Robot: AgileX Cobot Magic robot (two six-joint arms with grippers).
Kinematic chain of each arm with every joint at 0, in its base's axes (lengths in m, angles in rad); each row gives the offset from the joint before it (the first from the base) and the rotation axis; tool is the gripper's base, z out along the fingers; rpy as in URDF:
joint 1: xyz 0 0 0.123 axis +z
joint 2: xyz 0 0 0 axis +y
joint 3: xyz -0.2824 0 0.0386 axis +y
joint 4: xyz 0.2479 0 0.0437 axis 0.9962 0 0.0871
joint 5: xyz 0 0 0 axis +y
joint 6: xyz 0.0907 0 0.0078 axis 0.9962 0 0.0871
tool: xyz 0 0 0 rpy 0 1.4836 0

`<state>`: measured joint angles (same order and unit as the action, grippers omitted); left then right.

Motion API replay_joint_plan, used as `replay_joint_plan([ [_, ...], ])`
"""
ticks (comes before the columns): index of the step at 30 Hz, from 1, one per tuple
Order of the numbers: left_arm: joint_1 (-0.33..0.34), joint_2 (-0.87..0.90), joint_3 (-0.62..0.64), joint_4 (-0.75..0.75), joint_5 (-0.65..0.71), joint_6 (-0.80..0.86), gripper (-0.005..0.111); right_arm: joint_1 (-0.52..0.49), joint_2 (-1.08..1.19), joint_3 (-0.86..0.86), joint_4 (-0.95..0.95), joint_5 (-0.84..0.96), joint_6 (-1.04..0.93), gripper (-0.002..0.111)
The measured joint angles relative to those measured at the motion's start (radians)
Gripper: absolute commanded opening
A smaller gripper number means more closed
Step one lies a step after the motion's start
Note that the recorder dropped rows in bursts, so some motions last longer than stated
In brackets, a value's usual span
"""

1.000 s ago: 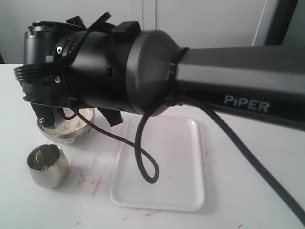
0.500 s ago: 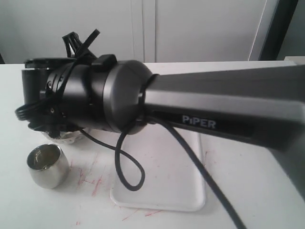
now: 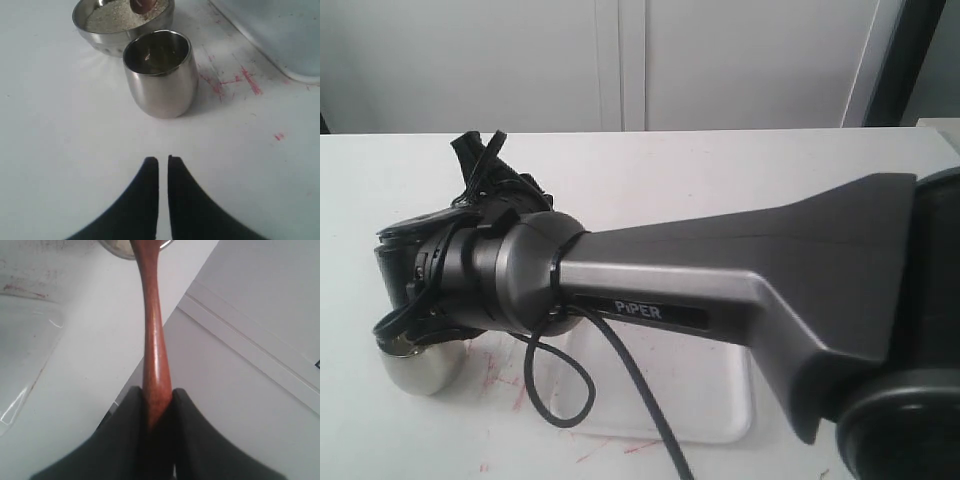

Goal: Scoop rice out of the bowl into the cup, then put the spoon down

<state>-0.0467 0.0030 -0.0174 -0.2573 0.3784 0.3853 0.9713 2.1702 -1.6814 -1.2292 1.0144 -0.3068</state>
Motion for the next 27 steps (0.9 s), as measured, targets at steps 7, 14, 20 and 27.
replay_joint_plan([
  [7, 0.0, 0.0, 0.0, 0.0, 0.0, 0.0, 0.014, -0.022, 0.014, 0.0, -0.012, -0.014, 0.086, 0.0],
  [14, 0.0, 0.0, 0.0, 0.0, 0.0, 0.0, 0.014, -0.024, 0.014, 0.0, -0.014, -0.049, 0.094, 0.0],
  [20, 0.0, 0.0, 0.0, 0.0, 0.0, 0.0, 0.014, -0.024, 0.014, 0.0, -0.014, -0.064, 0.096, 0.0],
  [27, 0.0, 0.0, 0.0, 0.0, 0.0, 0.0, 0.014, -0.024, 0.021, 0.0, 0.011, -0.068, 0.083, 0.0],
])
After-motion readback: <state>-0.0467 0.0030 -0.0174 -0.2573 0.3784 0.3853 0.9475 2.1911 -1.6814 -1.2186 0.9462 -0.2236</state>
